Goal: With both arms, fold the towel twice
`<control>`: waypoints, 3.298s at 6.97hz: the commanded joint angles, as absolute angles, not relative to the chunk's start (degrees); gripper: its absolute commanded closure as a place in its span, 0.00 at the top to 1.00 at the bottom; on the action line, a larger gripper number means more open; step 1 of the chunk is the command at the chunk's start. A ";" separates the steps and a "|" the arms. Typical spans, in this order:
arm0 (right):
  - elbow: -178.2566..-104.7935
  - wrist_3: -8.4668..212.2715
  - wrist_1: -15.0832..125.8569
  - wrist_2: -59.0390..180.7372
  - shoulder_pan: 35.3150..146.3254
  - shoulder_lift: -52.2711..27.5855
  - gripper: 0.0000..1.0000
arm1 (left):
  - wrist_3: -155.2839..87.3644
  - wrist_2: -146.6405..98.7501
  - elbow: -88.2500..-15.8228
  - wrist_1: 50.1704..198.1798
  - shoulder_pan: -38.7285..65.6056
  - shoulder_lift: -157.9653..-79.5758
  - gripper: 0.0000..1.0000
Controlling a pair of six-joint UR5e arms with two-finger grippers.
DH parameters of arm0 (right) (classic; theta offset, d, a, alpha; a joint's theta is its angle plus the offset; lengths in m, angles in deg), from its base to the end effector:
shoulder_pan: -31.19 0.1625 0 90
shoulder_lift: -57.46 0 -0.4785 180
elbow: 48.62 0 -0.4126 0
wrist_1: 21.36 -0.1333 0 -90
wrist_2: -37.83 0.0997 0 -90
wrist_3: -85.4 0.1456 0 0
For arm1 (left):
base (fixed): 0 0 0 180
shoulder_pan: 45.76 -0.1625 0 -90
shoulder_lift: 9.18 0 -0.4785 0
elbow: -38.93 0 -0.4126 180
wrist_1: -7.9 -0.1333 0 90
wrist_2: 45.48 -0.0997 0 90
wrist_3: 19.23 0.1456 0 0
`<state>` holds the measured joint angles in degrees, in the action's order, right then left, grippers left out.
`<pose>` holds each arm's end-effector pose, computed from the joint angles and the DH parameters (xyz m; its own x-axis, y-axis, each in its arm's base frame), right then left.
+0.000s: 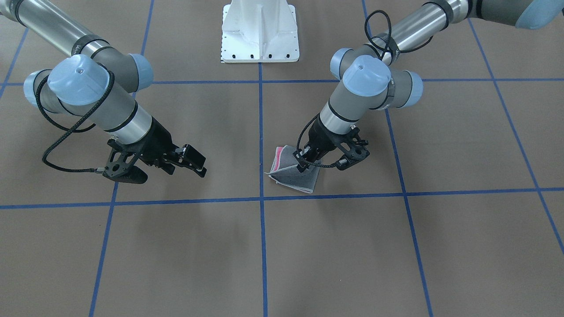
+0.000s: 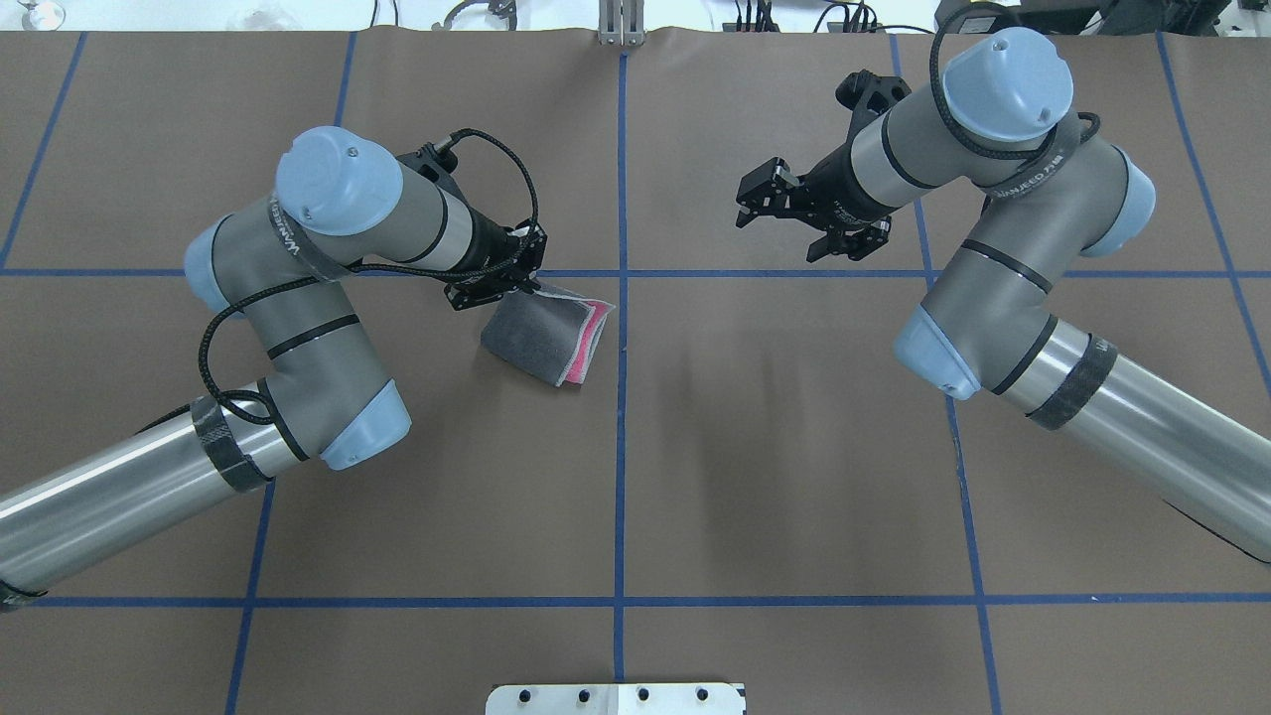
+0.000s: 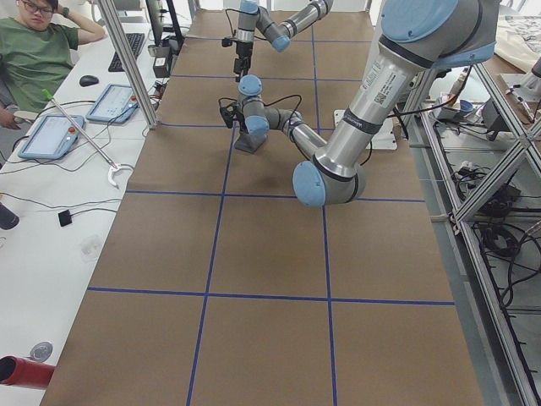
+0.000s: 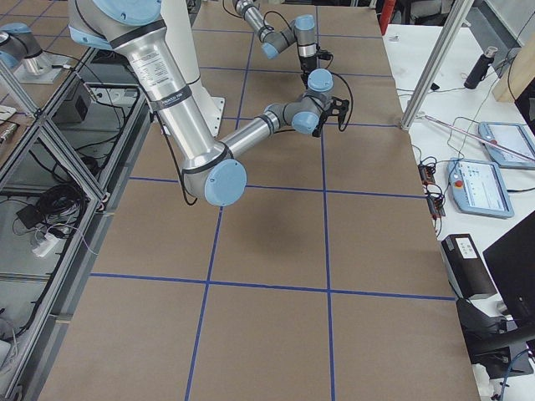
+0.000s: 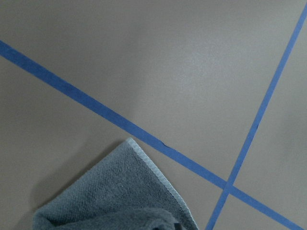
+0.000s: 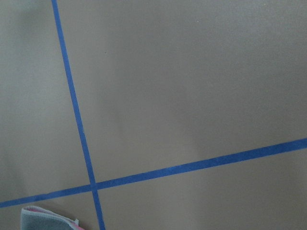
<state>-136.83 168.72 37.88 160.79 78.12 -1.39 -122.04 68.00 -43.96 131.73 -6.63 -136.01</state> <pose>-0.4813 -0.5941 0.3441 0.3717 0.2547 0.8927 -0.2493 0.9537 -0.1683 0.5801 -0.5690 0.3112 0.2699 -0.4818 -0.8337 0.3712 0.8510 -0.3716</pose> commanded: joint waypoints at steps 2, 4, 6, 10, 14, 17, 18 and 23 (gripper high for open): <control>-136.77 168.81 37.88 160.79 78.12 -1.42 1.00 | -122.58 69.84 -42.47 131.91 -5.94 -134.51 0.00; -136.77 168.72 37.88 160.79 78.12 -1.42 1.00 | -122.59 69.57 -41.40 132.00 -6.12 -135.30 0.99; -136.42 168.72 37.88 160.79 78.38 -1.42 1.00 | -122.68 69.66 -41.49 132.00 -5.51 -136.09 1.00; -135.63 168.63 37.79 160.87 79.35 -1.33 1.00 | -122.59 69.75 -38.87 132.08 -5.59 -138.28 1.00; -135.54 168.63 37.88 160.87 80.06 -1.25 1.00 | -122.41 69.57 -30.50 139.12 -5.24 -140.40 1.00; -135.54 168.63 37.97 160.96 80.67 -1.25 1.00 | -121.97 69.13 -29.01 139.12 -3.05 -141.97 1.00; -135.63 168.63 38.31 160.96 81.28 -1.07 1.00 | -121.80 70.35 -29.01 138.77 -0.78 -143.02 1.00; -136.07 136.23 58.65 156.42 92.60 -1.77 1.00 | -84.09 67.85 -41.78 113.53 14.78 -137.62 1.00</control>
<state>-136.14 148.39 52.01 158.76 89.35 -1.35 -94.99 70.74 -35.92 122.51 11.91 -140.48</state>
